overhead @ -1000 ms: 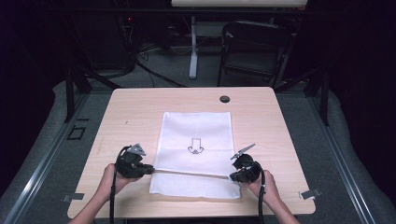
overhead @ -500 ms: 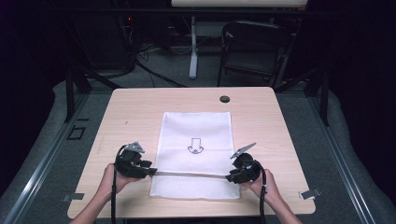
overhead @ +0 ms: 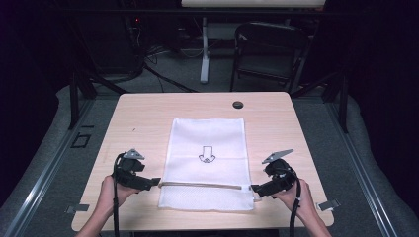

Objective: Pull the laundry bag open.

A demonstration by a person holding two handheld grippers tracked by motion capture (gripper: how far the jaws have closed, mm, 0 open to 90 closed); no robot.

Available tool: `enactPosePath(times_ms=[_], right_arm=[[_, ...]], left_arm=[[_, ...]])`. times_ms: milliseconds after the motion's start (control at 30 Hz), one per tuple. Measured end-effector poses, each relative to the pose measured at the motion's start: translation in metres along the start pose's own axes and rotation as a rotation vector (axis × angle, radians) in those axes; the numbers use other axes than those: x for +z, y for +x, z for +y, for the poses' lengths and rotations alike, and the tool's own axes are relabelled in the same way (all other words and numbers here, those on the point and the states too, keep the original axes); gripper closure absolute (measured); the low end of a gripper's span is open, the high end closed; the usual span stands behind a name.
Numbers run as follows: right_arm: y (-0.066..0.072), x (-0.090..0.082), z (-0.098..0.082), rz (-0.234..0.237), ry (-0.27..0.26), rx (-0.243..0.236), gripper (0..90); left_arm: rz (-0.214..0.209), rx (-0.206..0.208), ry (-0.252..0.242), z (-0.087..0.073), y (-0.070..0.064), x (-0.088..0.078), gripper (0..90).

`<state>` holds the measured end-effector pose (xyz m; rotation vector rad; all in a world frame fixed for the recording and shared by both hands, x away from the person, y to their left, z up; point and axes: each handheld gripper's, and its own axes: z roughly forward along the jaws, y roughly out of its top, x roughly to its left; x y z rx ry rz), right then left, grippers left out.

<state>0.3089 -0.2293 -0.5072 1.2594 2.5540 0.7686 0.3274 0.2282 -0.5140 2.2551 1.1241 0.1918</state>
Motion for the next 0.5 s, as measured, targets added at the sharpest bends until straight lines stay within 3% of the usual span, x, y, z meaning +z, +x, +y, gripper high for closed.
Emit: enactPosePath(times_ms=[133, 267, 500], right_arm=[[-0.009, -0.012, -0.009, -0.057, -0.011, 0.025, 3.7], [-0.017, -0.015, -0.019, -0.091, -0.013, 0.044, 0.0], [-0.033, -0.012, -0.036, -0.105, 0.022, 0.057, 0.0]], left_arm=[[0.028, -0.020, -0.001, -0.006, 0.001, -0.008, 12.2], [0.059, -0.069, -0.018, -0.013, 0.004, -0.014, 9.1], [0.108, -0.104, -0.010, -0.020, 0.020, -0.011, 5.9]])
